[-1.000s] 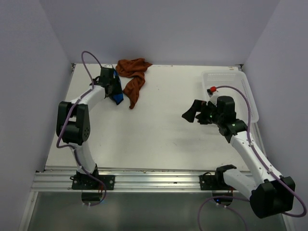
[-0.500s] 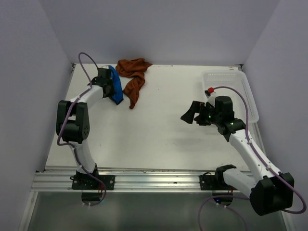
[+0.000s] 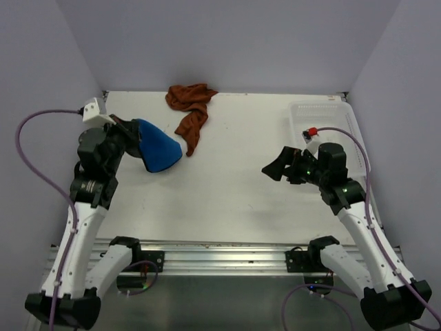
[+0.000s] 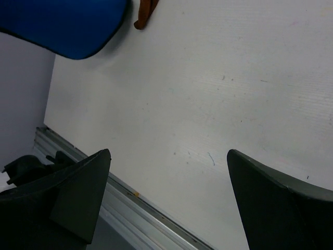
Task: Roll the towels
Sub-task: Move the towel to the center of the board, then flatten the towel
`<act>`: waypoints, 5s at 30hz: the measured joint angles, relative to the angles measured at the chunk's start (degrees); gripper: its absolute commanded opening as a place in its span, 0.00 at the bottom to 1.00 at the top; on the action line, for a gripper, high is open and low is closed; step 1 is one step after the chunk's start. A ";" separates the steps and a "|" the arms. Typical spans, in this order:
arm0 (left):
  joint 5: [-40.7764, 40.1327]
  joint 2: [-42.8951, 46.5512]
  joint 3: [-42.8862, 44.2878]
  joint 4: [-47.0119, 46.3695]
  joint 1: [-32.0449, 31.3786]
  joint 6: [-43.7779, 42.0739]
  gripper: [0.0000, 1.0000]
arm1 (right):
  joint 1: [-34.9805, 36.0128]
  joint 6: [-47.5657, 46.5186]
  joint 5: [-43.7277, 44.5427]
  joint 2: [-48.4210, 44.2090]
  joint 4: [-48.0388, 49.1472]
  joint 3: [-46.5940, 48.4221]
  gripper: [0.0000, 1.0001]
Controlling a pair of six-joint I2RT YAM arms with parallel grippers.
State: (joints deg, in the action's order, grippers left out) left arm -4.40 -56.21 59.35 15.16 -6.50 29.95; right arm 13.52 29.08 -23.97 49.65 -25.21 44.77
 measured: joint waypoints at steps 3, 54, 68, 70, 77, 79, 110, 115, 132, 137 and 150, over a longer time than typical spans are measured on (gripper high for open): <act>1.07 12.17 -4.13 0.33 -0.48 2.58 0.00 | 0.24 1.40 0.04 -2.25 -2.14 1.90 0.98; -2.23 -21.09 -7.96 -12.13 -16.13 1.84 0.78 | 13.49 10.19 15.30 28.30 -0.59 14.97 0.65; 1.86 -34.91 -12.24 -12.90 -11.61 1.75 0.73 | 14.14 7.74 15.39 42.32 -1.14 21.14 0.60; 2.38 -36.48 -12.28 -13.92 -11.61 1.73 0.72 | 14.14 7.17 15.30 42.73 -1.38 21.64 0.61; 3.41 -40.06 -11.87 -17.70 -11.61 0.52 0.63 | 14.14 5.51 14.84 42.99 -1.44 22.73 0.61; 4.11 -40.83 -11.39 -18.51 -11.61 0.24 0.61 | 14.14 5.20 14.73 43.04 -1.46 22.77 0.61; -9.94 -44.61 -6.45 -13.73 -19.04 -5.09 0.00 | 14.19 1.90 15.98 44.46 -4.11 22.84 0.65; -10.08 -38.16 -11.37 -12.39 -19.08 -3.76 0.00 | 14.19 2.47 15.61 44.68 -4.07 23.39 0.63; -6.21 -11.26 -9.46 -8.52 -23.15 -2.49 0.00 | 16.15 6.99 10.43 45.86 1.27 26.08 0.66; -4.26 -9.97 -9.44 -6.34 -24.09 -2.10 0.00 | 16.46 10.25 9.44 46.77 4.07 25.09 0.66; -2.19 -8.94 -2.93 -3.02 -24.81 -2.12 0.00 | 15.50 18.18 9.68 55.78 8.59 27.47 0.63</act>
State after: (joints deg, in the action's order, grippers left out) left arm -6.59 -65.14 56.42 12.14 -31.31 27.83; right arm 29.02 47.27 -14.28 105.43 -16.62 72.25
